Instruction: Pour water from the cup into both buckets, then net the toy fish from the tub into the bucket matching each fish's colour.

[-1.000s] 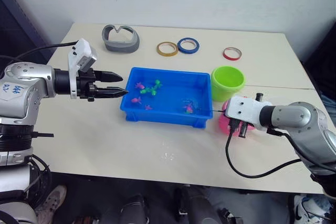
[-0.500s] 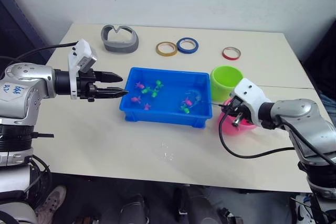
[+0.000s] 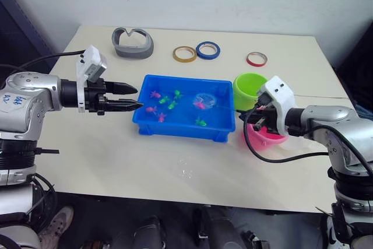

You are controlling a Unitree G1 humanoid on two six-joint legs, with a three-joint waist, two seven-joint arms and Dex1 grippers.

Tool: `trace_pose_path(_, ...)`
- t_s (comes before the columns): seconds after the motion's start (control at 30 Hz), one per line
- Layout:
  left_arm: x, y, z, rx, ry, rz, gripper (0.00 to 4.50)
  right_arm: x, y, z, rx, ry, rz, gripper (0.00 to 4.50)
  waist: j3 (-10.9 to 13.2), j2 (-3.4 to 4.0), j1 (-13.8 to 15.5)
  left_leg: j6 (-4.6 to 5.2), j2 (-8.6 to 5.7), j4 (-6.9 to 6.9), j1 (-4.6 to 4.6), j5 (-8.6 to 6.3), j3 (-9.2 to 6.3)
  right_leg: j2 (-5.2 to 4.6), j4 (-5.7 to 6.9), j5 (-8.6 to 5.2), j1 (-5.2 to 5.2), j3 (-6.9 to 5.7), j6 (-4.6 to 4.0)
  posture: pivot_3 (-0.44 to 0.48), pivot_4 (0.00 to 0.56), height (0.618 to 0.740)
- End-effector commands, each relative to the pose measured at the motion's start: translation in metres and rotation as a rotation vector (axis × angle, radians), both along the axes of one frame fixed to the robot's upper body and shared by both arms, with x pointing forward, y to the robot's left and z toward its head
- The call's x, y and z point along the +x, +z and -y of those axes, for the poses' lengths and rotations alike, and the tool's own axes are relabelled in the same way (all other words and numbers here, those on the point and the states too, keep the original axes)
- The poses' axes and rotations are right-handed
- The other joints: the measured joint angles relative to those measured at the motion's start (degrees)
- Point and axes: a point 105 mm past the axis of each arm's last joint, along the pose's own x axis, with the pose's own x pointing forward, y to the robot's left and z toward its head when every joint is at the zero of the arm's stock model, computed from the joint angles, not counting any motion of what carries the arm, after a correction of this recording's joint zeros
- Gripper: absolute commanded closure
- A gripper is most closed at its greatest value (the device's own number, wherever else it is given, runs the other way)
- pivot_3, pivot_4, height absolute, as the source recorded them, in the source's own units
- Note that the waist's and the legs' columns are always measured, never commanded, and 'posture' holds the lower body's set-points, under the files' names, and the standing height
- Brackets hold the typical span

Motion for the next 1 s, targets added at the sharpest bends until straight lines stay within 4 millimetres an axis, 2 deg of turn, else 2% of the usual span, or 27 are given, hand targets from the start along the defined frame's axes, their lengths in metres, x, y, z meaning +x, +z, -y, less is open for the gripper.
trace_pose_path(0.03, -0.002, 0.013, -0.005, -0.01, 0.006, 0.047, 1.48, -0.004, 0.014, -0.003, 0.017, 0.024, 0.075, 4.5, 0.0, 0.0, 0.0, 0.0, 0.0, 0.0, 0.0, 0.0, 0.0, 0.0, 0.0, 0.0, 0.0, 0.0, 0.0, 0.0, 0.15, 0.693)
trace_pose_path(0.63, 0.009, -0.003, -0.002, -0.027, 0.014, 0.055, 1.48, -0.017, 0.014, -0.005, 0.021, 0.09, 0.161, 4.5, 0.0, 0.0, 0.1, 0.01, 0.0, -0.03, -0.05, -0.01, -0.01, 0.0, -0.06, 0.0, -0.02, -0.01, 0.0, 0.0, 0.15, 0.693)
trace_pose_path(0.77, 0.012, -0.005, 0.004, -0.032, -0.004, 0.058, 1.48, -0.026, 0.013, 0.005, 0.006, 0.081, 0.164, 4.5, 0.0, 0.0, 0.2, 0.01, 0.0, -0.02, -0.06, 0.0, -0.03, 0.0, -0.06, 0.0, -0.01, -0.03, 0.0, 0.0, 0.15, 0.693)
trace_pose_path(1.0, 0.017, 0.002, 0.019, -0.047, -0.076, 0.068, 1.48, -0.048, 0.035, 0.047, -0.023, -0.044, 0.225, 4.5, 0.0, 0.01, 0.6, 0.01, -0.01, -0.02, -0.12, 0.0, -0.1, 0.0, -0.12, 0.0, 0.0, -0.07, 0.01, 0.0, 0.15, 0.693)
